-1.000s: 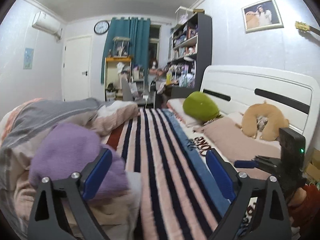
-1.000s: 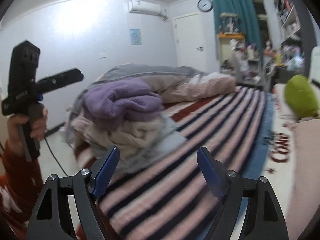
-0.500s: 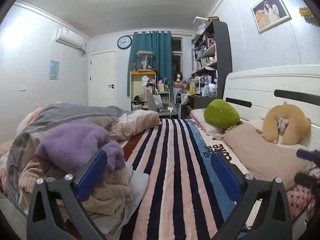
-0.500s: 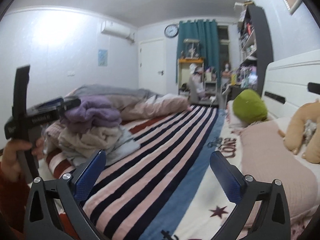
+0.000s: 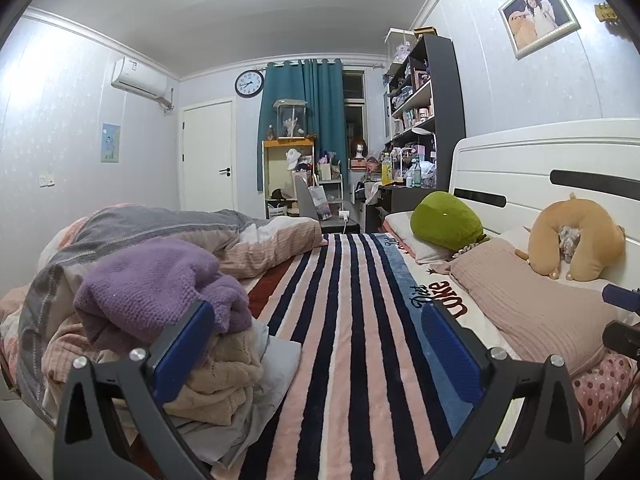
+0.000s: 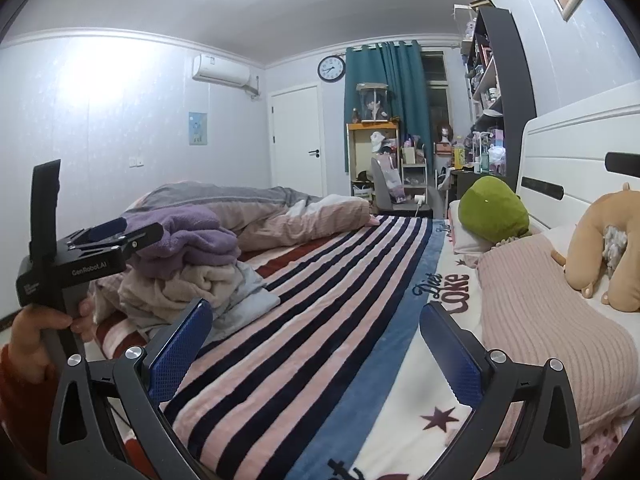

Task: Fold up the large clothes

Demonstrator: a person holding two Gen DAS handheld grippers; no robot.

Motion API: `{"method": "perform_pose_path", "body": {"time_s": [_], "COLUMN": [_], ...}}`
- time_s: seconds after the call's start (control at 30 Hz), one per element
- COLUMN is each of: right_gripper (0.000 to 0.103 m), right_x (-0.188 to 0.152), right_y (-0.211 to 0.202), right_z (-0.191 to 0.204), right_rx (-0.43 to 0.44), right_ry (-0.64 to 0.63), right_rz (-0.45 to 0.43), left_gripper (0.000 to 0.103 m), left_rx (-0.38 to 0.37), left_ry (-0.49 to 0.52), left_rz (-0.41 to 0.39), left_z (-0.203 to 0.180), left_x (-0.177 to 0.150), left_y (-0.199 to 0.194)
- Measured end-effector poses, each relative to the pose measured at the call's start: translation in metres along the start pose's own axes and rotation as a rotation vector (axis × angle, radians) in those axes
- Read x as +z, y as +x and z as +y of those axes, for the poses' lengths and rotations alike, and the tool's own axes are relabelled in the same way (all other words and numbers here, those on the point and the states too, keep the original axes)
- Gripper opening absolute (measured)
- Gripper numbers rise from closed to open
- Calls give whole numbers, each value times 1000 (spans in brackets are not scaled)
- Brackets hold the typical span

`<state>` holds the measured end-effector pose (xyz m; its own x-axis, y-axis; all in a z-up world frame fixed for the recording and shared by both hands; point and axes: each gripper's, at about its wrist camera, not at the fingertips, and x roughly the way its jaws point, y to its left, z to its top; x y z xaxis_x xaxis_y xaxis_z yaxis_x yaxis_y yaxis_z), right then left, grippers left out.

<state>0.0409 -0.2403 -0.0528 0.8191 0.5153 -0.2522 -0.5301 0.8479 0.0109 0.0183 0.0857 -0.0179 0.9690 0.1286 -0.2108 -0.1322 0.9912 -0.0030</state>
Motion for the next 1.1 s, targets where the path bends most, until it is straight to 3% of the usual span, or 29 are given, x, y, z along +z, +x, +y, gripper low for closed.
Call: {"method": "perform_pose_path", "body": {"time_s": [0.57,1.1], "right_gripper": [103,103], "right_x": [3,5], "right_y": [1,-2], "right_z": [-4,-1], "right_rx": [40,22], "right_ry": [43,48], "right_rz": [7,-12], "left_gripper": [102,102], "left_rx": [-10,-19], "left_ry": [-16,-11], "left_rz": [0,-3], "left_z": [1,-3], "left_x": [-3,-2], "left_y": [-1,-3]}}
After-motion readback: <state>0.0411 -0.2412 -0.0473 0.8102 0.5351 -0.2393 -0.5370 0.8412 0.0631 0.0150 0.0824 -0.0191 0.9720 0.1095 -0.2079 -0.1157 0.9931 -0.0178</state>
